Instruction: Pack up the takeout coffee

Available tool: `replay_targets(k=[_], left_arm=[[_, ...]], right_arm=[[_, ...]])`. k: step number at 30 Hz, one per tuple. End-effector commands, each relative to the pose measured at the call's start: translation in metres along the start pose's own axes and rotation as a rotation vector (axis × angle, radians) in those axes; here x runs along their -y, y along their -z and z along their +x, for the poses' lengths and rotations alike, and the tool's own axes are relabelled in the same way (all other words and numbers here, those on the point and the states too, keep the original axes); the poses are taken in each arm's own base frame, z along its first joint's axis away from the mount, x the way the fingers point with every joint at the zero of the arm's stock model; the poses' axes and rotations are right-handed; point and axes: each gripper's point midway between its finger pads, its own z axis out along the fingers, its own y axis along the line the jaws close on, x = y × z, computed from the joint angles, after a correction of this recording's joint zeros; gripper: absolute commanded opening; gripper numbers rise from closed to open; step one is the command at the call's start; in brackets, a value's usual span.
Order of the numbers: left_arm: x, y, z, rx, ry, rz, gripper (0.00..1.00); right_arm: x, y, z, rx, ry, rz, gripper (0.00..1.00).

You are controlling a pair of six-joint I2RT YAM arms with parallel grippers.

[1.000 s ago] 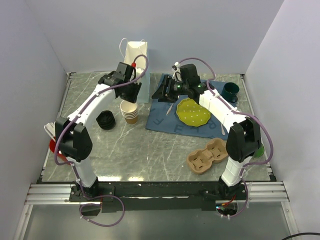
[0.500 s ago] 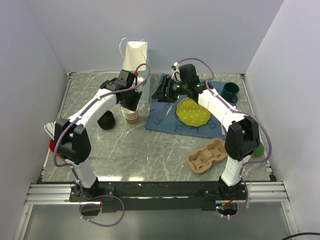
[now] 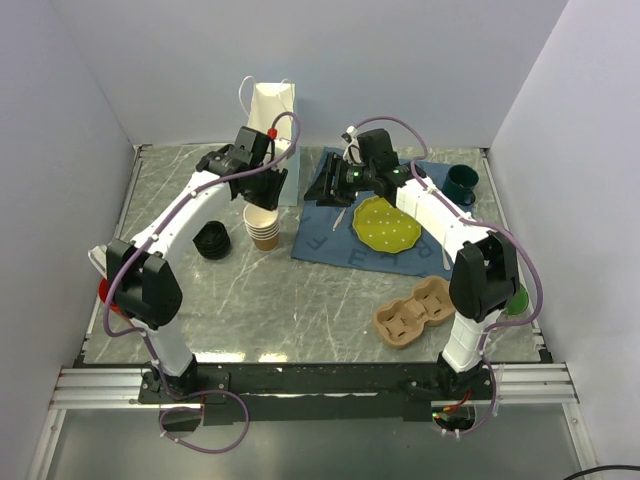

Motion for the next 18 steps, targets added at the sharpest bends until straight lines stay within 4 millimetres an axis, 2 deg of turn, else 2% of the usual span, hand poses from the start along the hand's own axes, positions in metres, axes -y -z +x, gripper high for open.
replay_targets(k=[1,4,7,18], left_arm=[[0.015,0.018,-0.014,0.055,-0.025,0.052,0.37],[0.021,0.011,0.005,0.012,-0.029,0.067,0.36],[0.023,0.007,0.014,-0.009,-0.036,0.072,0.36],[0.017,-0.002,0.019,-0.020,-0.048,0.030,0.27]], right_arm=[[-0.015,0.010,-0.013,0.034,0.047,-0.030,0.56],[-0.014,0.009,-0.011,0.031,0.046,-0.027,0.56],[-0.014,0.009,-0.011,0.031,0.043,-0.029,0.56],[-0.015,0.010,-0.012,0.034,0.043,-0.032,0.55]])
